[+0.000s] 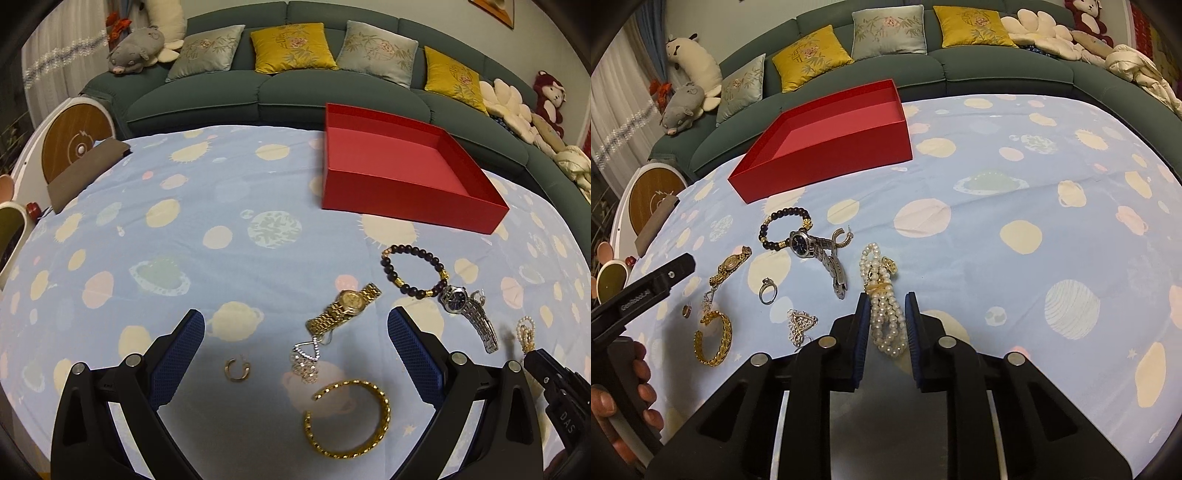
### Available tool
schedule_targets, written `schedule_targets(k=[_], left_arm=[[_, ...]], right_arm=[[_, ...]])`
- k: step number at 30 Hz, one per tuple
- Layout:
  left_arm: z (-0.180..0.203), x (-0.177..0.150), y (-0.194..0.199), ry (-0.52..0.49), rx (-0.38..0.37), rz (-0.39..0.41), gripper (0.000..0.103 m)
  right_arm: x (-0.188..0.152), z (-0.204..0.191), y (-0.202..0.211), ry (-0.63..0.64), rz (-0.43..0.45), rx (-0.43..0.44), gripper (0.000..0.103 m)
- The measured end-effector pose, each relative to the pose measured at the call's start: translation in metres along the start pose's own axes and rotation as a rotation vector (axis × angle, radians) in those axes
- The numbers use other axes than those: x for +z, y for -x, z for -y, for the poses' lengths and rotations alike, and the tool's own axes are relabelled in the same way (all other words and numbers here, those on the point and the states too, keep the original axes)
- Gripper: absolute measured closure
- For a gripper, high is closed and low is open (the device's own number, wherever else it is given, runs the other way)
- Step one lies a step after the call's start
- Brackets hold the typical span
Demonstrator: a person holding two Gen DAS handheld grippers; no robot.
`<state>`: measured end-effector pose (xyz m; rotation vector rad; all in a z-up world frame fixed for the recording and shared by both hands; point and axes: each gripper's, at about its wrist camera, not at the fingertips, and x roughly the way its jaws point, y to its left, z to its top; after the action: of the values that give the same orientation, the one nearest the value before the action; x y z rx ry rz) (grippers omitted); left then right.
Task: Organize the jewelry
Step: 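Lower the right tool onto the pearl necklace and close it, then lower the left tool onto the gold watch and close it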
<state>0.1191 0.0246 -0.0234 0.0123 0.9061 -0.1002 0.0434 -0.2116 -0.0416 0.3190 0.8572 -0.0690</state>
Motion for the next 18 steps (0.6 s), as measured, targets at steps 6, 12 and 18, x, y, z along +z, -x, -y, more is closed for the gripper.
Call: schedule_targets(k=[6, 12, 18], left_arm=[[0.01, 0.002, -0.031, -0.03, -0.074, -0.062, 0.03], [0.015, 0.0, -0.045, -0.055, -0.081, -0.078, 0.032], [0.024, -0.005, -0.044, -0.095, -0.063, -0.058, 0.04]], right_arm=[[0.001, 0.014, 0.006, -0.033, 0.001, 0.012, 0.084], [0.002, 0.021, 0.005, -0.041, -0.001, 0.013, 0.084], [0.003, 0.02, 0.002, -0.036, -0.01, 0.02, 0.084]])
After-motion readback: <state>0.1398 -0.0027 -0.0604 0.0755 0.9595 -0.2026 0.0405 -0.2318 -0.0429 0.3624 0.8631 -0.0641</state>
